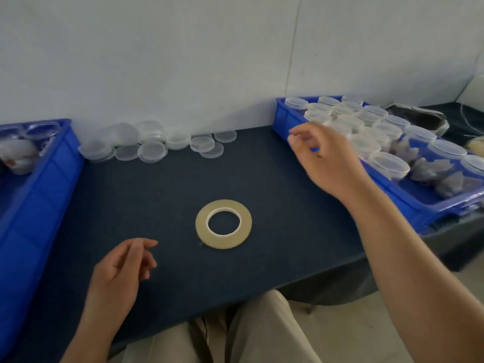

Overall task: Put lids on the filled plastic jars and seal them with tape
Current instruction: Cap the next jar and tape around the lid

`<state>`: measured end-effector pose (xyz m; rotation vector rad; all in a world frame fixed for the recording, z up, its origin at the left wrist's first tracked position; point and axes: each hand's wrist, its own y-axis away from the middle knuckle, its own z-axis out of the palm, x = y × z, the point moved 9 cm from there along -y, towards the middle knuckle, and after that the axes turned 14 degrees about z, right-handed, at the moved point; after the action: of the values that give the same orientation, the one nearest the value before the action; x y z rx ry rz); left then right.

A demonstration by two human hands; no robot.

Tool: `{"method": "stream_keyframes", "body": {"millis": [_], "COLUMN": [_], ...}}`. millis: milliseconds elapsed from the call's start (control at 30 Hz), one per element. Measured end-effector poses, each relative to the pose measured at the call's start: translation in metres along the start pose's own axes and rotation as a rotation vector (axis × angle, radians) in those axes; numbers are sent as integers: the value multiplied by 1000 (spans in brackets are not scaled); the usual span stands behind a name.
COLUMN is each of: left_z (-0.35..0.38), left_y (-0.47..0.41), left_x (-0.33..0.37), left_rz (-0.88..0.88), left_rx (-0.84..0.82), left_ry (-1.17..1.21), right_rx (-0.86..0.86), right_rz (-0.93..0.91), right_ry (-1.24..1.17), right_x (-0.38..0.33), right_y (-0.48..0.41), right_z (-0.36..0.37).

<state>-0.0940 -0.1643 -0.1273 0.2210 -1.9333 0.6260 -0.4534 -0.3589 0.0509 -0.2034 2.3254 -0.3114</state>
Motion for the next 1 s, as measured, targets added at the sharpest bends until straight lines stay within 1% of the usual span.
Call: {"method": "stream_keyframes", "body": {"millis": [67, 100, 233, 267, 333, 433, 500, 533, 600, 633, 667, 700, 733, 767, 800, 900, 933, 967, 1000], "left_z": [-1, -2, -7, -8, -14, -26, -39, -48, -74, -94, -118, -144, -169, -192, -209, -239, -248, -259, -272], "left_y": [6, 9, 18, 20, 26, 34, 38, 38, 28, 19, 8, -5, -20, -39, -59, -120, -136, -151, -161], "left_x": [11, 15, 26, 27, 26, 21, 27, 36, 64, 77, 84, 86, 86, 80, 70, 19, 2, -12, -24], "left_rz": [-32, -36, 26, 44, 66, 63, 99, 144, 248, 275, 265, 227, 171, 103, 30, -213, -279, -333, -379], "left_rx": [17, 24, -6, -26, -56, -96, -100, -92, -19, 52, 128, 195, 227, 211, 152, -161, -225, -233, -200], "left_ry": [-20, -32, -65, -73, -80, -168, -272, -336, -428, -432, -424, -438, -487, -571, -667, -936, -1002, -1059, -1113], "right_rx": [-120, -175, -463, -512, -579, -616, -602, -600, -606, -612, -619, -624, -629, -630, -630, -615, -613, -610, -605], "right_rz": [-146, -172, -13, -11, -74, -187, -191, -186, -182, -175, -170, -170, -169, -166, -164, -177, -185, -192, -198], "right_ry": [-84, -125, -367, -381, -341, -178, -166, -174, -174, -164, -142, -116, -96, -91, -96, -103, -96, -92, -93], "right_x": [-44, -58, -79, -81, -80, -78, -76, -75, -75, -74, -73, -72, -72, -72, -73, -76, -77, -77, -77], "right_y": [41, 60, 133, 149, 172, 182, 180, 180, 181, 182, 182, 182, 183, 183, 183, 183, 183, 183, 183], "right_z": [48, 74, 191, 214, 248, 271, 275, 275, 276, 277, 278, 280, 281, 281, 280, 277, 277, 277, 277]}}
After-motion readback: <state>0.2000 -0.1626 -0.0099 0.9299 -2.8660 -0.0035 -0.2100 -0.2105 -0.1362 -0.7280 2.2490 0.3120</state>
